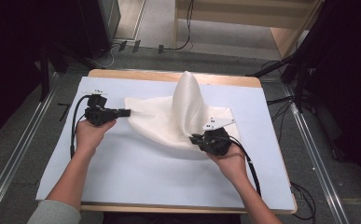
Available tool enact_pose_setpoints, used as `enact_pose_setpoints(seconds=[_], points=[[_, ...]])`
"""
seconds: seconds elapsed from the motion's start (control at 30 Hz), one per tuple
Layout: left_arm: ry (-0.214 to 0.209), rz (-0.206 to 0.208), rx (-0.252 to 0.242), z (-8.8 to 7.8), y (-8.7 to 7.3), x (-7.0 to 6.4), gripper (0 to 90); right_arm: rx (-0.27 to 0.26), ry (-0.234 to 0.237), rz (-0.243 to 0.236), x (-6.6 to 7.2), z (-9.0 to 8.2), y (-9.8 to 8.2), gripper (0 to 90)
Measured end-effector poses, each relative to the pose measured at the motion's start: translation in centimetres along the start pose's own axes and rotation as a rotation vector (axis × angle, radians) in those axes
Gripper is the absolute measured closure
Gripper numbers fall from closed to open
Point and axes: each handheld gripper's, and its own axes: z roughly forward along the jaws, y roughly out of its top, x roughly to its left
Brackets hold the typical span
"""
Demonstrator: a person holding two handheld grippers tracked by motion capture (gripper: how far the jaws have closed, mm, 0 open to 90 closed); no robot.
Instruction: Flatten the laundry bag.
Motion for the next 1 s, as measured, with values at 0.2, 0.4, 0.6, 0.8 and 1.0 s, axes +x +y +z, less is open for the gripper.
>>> enact_pose_setpoints(seconds=[0.2, 0.4, 0.6, 0.8, 1.0], points=[[0.017, -0.035, 0.028, 0.2, -0.3, 1.0, 87.2, 0.017, 0.022, -0.003, 0.9, 1.1, -0.1, 83.8], [0.016, -0.069, 0.058, 0.8, -0.9, 2.0, 86.8, 0.038, 0.033, -0.003, 1.0, 1.9, -0.6, 83.3], [0.017, -0.045, 0.053, 0.9, -1.0, 1.8, 86.2, 0.023, 0.049, 0.002, 1.2, 1.2, -0.5, 73.9], [0.015, -0.023, 0.048, 0.8, -1.0, 1.7, 85.2, -0.011, 0.055, 0.017, 0.6, -1.3, -1.3, 62.2], [0.015, -0.019, 0.04, 0.7, -1.1, 1.6, 83.6, -0.024, 0.004, 0.042, -0.7, -3.3, -1.9, 62.7]])
